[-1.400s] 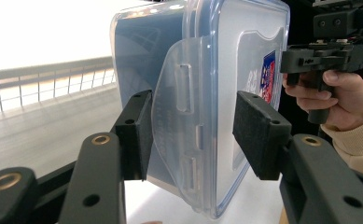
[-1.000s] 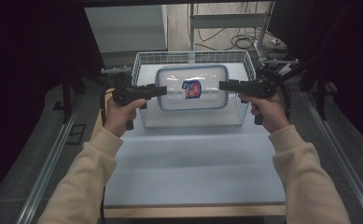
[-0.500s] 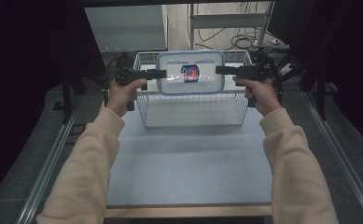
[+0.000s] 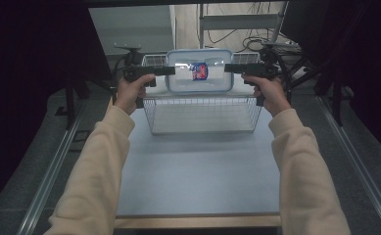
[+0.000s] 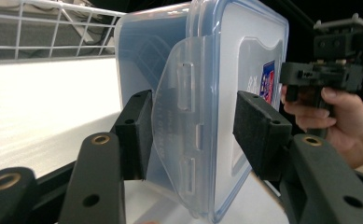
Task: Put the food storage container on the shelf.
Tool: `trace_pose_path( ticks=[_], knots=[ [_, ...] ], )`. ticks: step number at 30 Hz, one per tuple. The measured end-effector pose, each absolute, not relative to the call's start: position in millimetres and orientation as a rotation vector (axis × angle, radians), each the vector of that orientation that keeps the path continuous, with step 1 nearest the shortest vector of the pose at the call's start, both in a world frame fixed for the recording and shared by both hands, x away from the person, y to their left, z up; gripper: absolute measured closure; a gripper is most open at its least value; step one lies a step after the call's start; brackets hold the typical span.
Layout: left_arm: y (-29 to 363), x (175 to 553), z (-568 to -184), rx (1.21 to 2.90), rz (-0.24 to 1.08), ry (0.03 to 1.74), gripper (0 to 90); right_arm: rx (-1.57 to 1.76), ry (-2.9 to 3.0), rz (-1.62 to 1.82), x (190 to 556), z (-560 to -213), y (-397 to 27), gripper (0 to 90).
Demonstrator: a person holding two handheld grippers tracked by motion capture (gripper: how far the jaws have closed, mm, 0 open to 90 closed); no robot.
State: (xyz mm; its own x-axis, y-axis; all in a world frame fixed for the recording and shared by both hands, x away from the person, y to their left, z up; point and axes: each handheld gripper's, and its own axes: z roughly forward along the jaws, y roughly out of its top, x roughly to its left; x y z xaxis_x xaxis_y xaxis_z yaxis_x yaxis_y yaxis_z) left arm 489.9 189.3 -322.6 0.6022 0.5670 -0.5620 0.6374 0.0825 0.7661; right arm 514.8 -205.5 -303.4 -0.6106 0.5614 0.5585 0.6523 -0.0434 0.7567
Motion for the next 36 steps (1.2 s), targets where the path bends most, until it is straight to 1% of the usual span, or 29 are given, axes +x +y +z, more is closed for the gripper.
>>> trace_pose_path(
  ticks=[14, 21, 24, 25, 26, 27, 28, 34, 36],
  knots=[
    [189, 507, -324, 1.562, -0.128, 1.086, 47.6, -1.426, -2.022, -1.751, 530, -310, -206, 50.7],
    [188, 519, -329, 1.512, -0.173, 1.151, 46.0, -1.487, -2.011, -1.734, 535, -312, -204, 48.5],
    [187, 520, -328, 1.517, -0.152, 1.174, 42.7, -1.535, -2.009, -1.710, 537, -313, -203, 50.0],
    [186, 521, -328, 1.529, -0.140, 1.191, 42.7, -1.535, -2.009, -1.710, 537, -313, -203, 50.0],
    [183, 521, -325, 1.566, -0.090, 1.214, 42.5, -1.558, -2.046, -1.700, 536, -313, -201, 51.6],
    [183, 521, -325, 1.566, -0.090, 1.214, 42.7, -1.558, -2.046, -1.700, 536, -313, -201, 51.6],
    [182, 521, -325, 1.558, -0.094, 1.223, 42.9, -1.574, -2.041, -1.699, 537, -313, -200, 49.6],
    [181, 520, -325, 1.553, -0.084, 1.224, 43.2, -1.594, -2.030, -1.705, 535, -314, -199, 48.1],
    [180, 519, -324, 1.556, -0.061, 1.223, 42.1, -1.603, -2.051, -1.713, 532, -314, -198, 45.0]
  ],
)
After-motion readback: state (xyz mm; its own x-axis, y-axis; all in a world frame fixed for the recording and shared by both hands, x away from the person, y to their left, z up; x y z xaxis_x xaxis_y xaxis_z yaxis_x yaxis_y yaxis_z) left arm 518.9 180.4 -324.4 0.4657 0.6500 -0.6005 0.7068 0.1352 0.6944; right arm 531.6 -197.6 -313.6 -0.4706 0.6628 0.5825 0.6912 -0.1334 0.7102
